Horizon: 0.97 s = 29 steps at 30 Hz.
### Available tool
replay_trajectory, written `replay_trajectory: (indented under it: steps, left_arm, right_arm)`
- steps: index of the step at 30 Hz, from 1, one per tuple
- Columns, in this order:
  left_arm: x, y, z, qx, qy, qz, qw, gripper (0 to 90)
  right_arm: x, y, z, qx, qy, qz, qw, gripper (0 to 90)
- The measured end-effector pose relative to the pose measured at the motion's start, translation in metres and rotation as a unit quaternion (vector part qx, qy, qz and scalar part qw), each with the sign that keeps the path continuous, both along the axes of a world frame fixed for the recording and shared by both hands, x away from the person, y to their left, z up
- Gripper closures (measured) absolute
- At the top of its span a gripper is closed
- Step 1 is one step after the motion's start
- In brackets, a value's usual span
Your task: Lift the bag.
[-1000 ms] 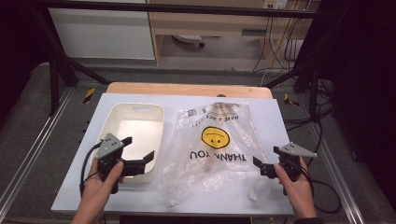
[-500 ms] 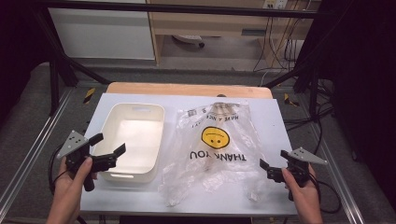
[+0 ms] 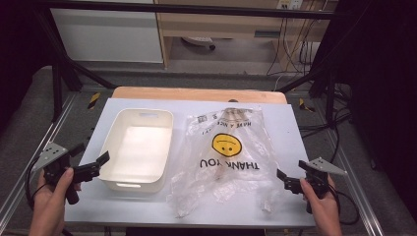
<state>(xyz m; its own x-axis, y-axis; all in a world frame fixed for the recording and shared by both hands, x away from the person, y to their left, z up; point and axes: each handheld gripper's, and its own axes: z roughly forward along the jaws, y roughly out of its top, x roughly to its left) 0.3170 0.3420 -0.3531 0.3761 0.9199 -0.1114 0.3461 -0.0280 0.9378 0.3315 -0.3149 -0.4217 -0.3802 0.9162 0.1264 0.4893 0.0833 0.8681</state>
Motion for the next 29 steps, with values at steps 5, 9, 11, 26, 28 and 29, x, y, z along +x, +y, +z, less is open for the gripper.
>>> replay_trajectory:
  steps: [5,9,11,26,28,29]
  left_arm:
    - [-0.004,0.009,-0.010,-0.001,0.006,0.005,1.0000,6.2]
    - [-0.009,0.015,-0.021,-0.009,0.014,0.008,0.9998,6.3]
    - [-0.011,0.016,-0.026,-0.009,0.016,0.004,0.9998,6.3]
    - [-0.030,0.003,-0.059,0.006,0.029,-0.031,0.9991,6.4]
    - [-0.032,-0.001,-0.060,0.018,0.032,-0.036,0.9987,6.4]
    - [-0.032,-0.003,-0.061,0.019,0.031,-0.036,0.9987,6.3]
  right_arm:
    - [0.001,-0.002,-0.003,-0.001,0.003,-0.001,1.0000,4.7]
    - [0.002,-0.003,-0.006,-0.003,0.007,-0.002,1.0000,4.7]
    - [0.003,-0.004,-0.008,-0.005,0.008,-0.002,1.0000,4.7]
    - [0.007,0.001,-0.025,-0.038,0.043,0.006,0.9983,4.6]
    - [0.008,0.003,-0.027,-0.041,0.043,0.009,0.9982,4.6]
    - [0.009,0.004,-0.028,-0.043,0.044,0.010,0.9981,4.5]
